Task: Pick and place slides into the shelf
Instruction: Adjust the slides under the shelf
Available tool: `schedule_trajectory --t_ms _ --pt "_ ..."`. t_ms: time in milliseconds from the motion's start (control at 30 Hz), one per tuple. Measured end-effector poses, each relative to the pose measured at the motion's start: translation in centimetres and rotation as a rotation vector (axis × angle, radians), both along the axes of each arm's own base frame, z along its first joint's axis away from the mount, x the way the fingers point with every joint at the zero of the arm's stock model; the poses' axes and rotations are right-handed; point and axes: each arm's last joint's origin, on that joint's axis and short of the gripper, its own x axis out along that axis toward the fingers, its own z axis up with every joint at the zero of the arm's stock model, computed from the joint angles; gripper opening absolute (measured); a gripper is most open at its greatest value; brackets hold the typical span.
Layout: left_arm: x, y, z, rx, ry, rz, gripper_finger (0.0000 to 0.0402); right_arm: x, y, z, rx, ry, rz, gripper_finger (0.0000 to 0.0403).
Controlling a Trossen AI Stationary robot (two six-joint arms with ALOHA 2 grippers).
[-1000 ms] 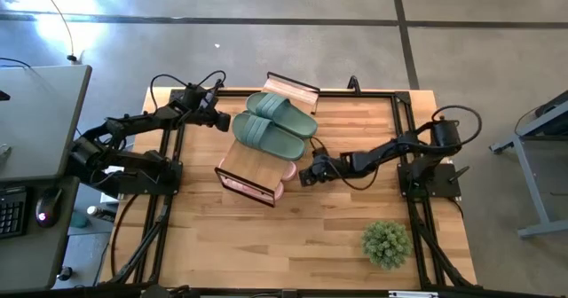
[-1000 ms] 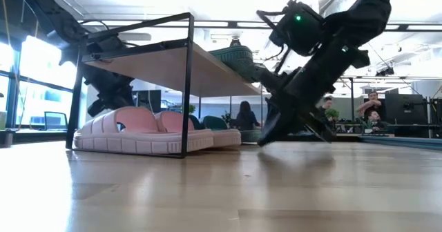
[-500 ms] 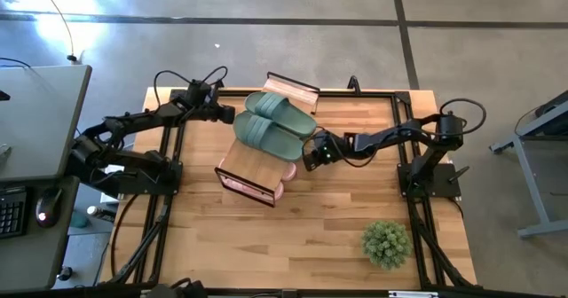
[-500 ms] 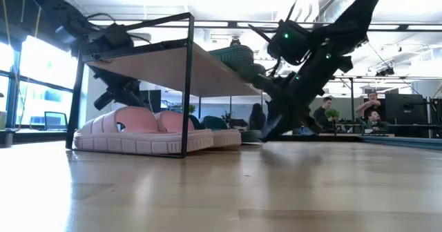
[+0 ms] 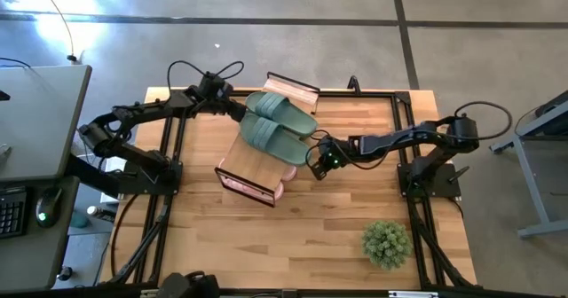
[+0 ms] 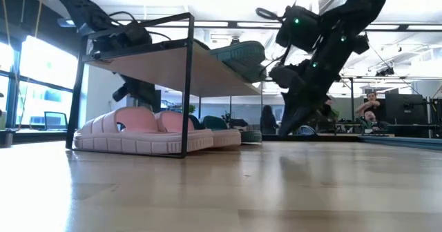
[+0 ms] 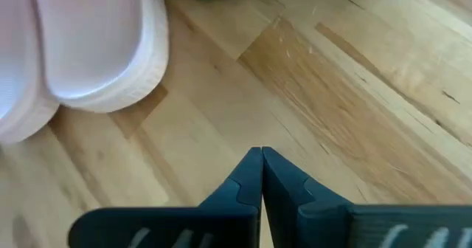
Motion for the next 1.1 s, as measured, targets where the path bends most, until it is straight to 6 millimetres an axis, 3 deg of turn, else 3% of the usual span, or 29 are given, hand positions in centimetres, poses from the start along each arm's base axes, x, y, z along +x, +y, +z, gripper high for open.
schedule_trajectory --t_ms 100,433,567,633,933,1100 --pt "-0.1 0.9 0.0 0.026 0.023 -0.014 0.0 -0.1 0.1 0.6 -0.002 -0.014 0.035 0.0" --pt "-1.5 4.1 -1.0 0.222 0.058 -0.332 0.0 -0.3 0.8 1.2 -0.003 -0.021 0.112 0.0" --pt "-3.2 4.5 -2.6 -0.003 0.057 -0.086 0.0 -0.3 1.0 1.2 0.013 -0.028 0.117 0.0" --pt "-3.9 4.8 -3.4 -0.033 0.089 -0.036 0.0 -0.2 1.1 1.2 0.034 -0.031 0.119 0.0" --pt "-3.4 5.1 -5.8 -0.185 -0.082 -0.172 0.0 -0.4 1.0 1.1 0.116 -0.026 0.104 0.0" --pt "-3.1 5.4 -5.9 -0.207 -0.1 -0.193 0.0 -0.5 1.1 1.0 0.157 -0.015 0.066 0.0"
